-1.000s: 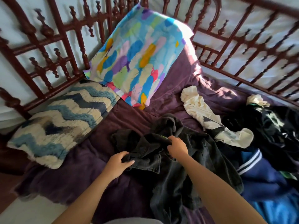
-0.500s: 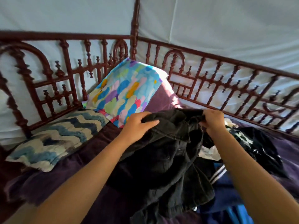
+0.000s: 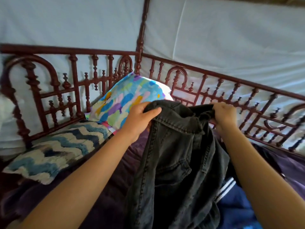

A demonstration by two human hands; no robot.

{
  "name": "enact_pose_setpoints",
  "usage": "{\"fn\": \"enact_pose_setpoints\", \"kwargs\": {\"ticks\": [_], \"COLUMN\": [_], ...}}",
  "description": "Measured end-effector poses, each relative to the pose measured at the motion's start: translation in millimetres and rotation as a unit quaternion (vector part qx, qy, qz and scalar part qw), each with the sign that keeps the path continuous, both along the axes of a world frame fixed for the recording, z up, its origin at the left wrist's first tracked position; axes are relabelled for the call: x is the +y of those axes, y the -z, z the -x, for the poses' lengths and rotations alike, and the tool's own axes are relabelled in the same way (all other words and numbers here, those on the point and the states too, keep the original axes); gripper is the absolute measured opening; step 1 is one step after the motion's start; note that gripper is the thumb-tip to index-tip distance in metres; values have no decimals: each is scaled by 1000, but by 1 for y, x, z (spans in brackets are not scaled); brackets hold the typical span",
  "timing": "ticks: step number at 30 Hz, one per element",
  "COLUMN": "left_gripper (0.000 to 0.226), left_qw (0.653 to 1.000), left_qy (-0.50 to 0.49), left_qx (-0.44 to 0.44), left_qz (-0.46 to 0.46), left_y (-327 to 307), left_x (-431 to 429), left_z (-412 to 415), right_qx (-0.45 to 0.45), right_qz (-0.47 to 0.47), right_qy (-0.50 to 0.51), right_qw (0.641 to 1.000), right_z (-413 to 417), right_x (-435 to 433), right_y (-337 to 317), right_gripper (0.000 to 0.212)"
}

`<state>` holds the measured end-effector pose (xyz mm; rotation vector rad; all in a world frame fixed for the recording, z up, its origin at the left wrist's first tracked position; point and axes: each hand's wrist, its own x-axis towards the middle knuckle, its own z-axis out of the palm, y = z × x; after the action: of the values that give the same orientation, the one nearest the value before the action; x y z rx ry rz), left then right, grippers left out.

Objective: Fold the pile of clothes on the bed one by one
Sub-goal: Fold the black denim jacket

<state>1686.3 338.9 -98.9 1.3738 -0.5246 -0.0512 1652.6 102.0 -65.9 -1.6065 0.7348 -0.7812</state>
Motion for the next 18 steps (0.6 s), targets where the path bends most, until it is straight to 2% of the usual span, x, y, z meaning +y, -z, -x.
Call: {"fn": "enact_pose_setpoints", "kwargs": {"ticks": [3,6,9,11,13,15,16,18], "left_gripper": [15,16,9,12,47,89,99,101], "left_qw": [998,995,982,968,954,919,890,845], "left_qy": [-36,-94,-185,-246,-262,-215,-187,-126], "left_qx": [3,20,12,15,84,217,275,341], "left_qz": [-44,-40,-24,-46,-118,-248,-312,-393], "left_y": [21,20,14,30,72,134,169,235], "left_x": [30,79,138,173,202,224,233,247], "left_z": [-34,-90,-157,-201,-234,-239,-231,-202], "right_qx": [46,37,8,18,73,144,181,266], "right_qz": [-11,-30,-49,-45,56,168,188,178], "right_qy": [-33,-80,-174,-240,-258,-272,-291,-323], "right_qw": [998,996,983,970,962,936,920,890], "right_z": [-44,-112,-178,-214,-238,-243,-236,-202], "right_x": [33,91,157,191,216,234,240,247], "right_y": [12,-1,-10,-3,20,66,97,169], "right_gripper": [20,23,23,33,38,38,36,31]}}
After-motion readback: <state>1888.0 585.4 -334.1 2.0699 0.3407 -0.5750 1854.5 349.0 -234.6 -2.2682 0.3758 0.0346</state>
